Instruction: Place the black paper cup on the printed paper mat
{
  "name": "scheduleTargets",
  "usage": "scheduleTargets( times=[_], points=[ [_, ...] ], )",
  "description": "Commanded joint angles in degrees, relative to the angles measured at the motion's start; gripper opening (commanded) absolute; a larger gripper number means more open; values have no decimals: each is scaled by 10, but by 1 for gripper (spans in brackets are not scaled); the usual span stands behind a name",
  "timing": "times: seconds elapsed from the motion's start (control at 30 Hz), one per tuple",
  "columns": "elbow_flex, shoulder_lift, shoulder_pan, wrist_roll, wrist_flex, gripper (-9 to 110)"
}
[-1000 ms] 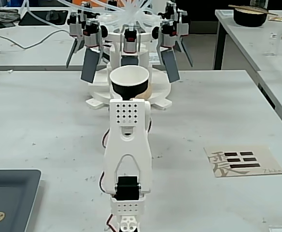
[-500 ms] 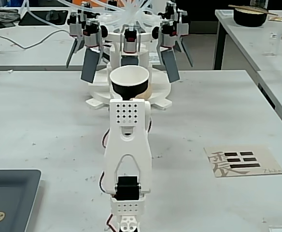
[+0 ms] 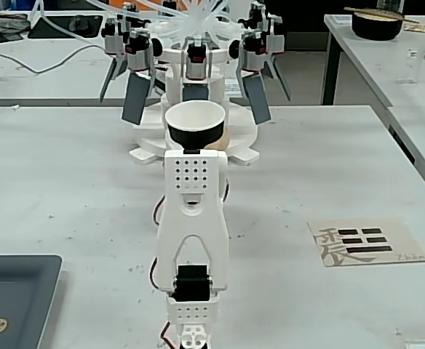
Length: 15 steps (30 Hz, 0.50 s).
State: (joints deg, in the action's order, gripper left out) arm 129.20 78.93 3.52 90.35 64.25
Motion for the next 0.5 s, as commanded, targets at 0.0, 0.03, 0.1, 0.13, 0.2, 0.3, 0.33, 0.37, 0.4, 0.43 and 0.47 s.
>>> scheduleTargets(
  times=[0.0, 0.03, 0.1, 0.13, 0.2, 0.3, 0.33, 0.37, 0.4, 0.43, 0.47],
  points=[
    [22, 76, -12, 4, 9, 9],
    [37, 90, -12, 4, 8, 9],
    [67, 119, -12, 5, 6, 9],
    [82, 134, -12, 5, 5, 9],
    [111, 163, -12, 7, 5, 9],
    [152, 204, -13, 12, 5, 9],
    [165, 217, -13, 15, 5, 9],
    [178, 229, -13, 16, 5, 9],
    [191, 240, -13, 16, 6, 8],
    [203, 251, -14, 16, 9, 8],
    [215, 261, -15, 16, 11, 8]
  ],
)
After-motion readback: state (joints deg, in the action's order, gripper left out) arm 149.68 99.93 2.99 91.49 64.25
